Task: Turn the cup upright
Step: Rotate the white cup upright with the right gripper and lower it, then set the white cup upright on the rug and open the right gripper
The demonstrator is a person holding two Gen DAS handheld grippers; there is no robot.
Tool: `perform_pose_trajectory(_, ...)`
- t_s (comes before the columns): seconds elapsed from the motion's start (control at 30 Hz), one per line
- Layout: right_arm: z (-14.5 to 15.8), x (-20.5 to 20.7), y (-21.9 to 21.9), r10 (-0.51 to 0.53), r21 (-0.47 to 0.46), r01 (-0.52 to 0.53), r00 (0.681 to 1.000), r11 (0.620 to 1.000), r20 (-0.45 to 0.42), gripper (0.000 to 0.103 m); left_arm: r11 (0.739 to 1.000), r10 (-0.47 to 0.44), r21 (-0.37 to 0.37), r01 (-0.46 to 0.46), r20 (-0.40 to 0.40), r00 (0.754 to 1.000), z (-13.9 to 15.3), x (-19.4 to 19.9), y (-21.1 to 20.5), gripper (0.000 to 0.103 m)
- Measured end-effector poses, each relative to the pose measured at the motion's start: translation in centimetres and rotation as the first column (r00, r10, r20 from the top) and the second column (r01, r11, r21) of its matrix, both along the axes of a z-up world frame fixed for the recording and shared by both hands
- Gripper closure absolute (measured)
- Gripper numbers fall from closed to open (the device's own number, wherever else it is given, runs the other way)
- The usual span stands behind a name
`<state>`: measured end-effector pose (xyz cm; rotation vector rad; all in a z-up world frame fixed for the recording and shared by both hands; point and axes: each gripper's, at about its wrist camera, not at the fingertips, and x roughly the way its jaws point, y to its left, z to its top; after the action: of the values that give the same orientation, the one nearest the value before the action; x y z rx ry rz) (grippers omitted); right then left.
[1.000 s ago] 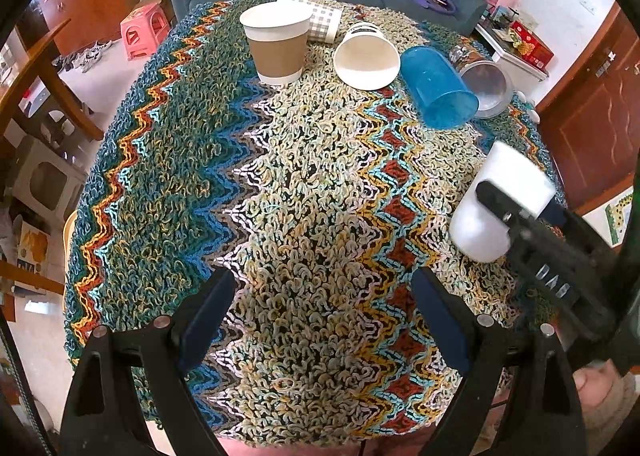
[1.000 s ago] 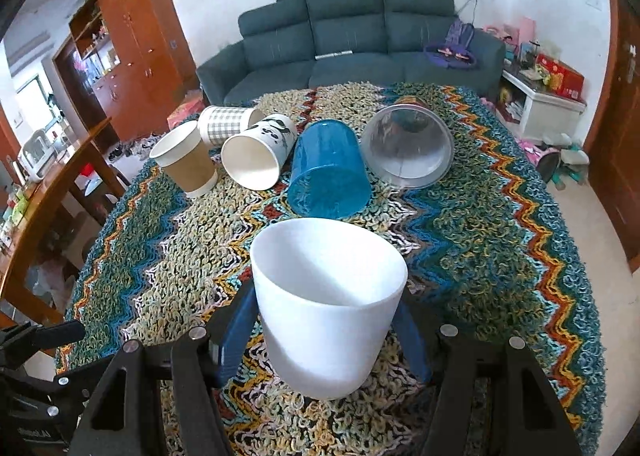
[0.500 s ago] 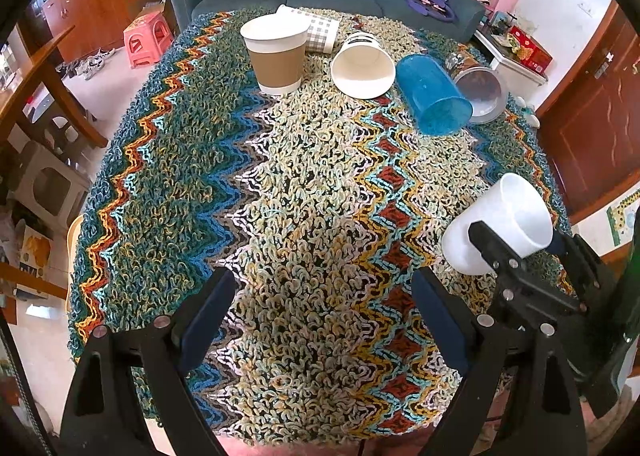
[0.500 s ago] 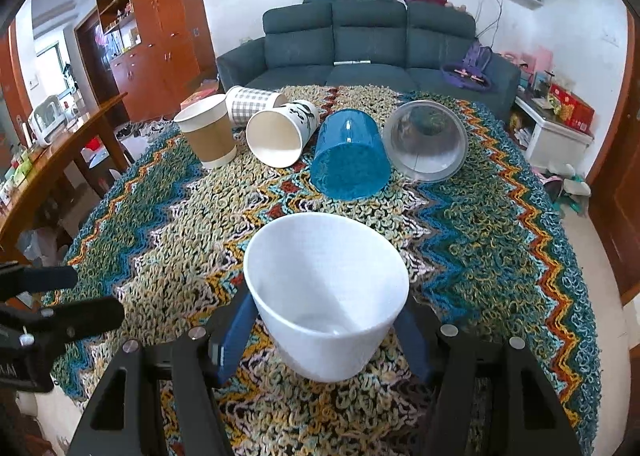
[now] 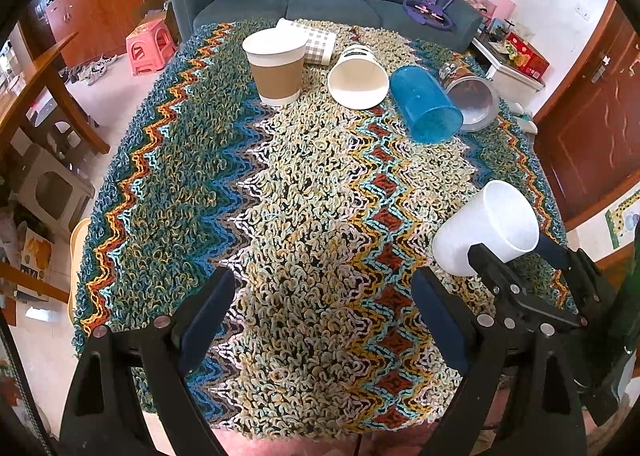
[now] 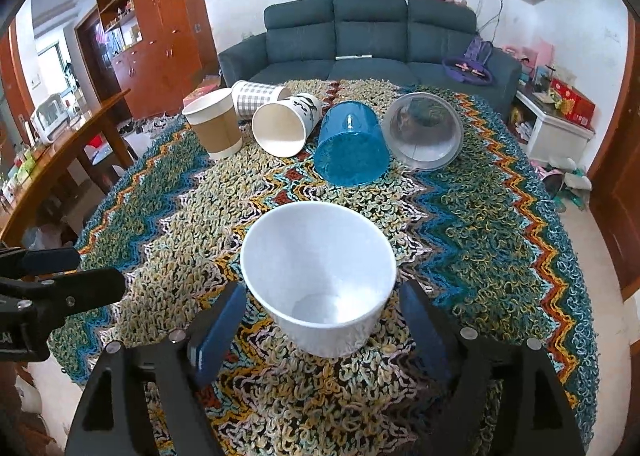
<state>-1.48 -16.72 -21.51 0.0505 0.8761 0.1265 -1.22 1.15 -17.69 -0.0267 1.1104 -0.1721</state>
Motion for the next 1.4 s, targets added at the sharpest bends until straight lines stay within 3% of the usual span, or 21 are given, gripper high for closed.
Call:
perform_pose_trajectory(0.63, 4.7, -2.7, -0.2, -0.017, -0.023, 0.019, 0.996, 1.000, 0.085, 0.023, 1.000, 0.000, 0.021, -0.001, 0.056, 0.998, 2.2, -1.7, -0.5, 0.011)
perform_pose_trajectory(0.93, 6.8, -2.8, -0.6, -0.067, -0.043, 0.069, 0.997, 0.997, 0.037, 0.023, 1.000, 0.008, 0.013, -0.009, 0.080, 0.997, 4.4, -2.4, -0.3, 0.011)
perform_pose_trajectory(1.17, 9.7, -2.3, -1.8, -0.115, 0.029, 0.116, 0.993, 0.993, -0.038, 0.023, 1.000, -0.001, 0.021, -0.001, 0.109, 0.994, 6.9, -2.5, -0.4, 0.011)
perform_pose_trajectory(1.4, 12.8, -2.7, -1.2, -0.117, 0.023, 0.118, 0.992, 0.993, -0.038, 0.023, 0.999, 0.017, 0.044, -0.023, 0.135, 0.991, 9.5, -2.2, -0.1, 0.011)
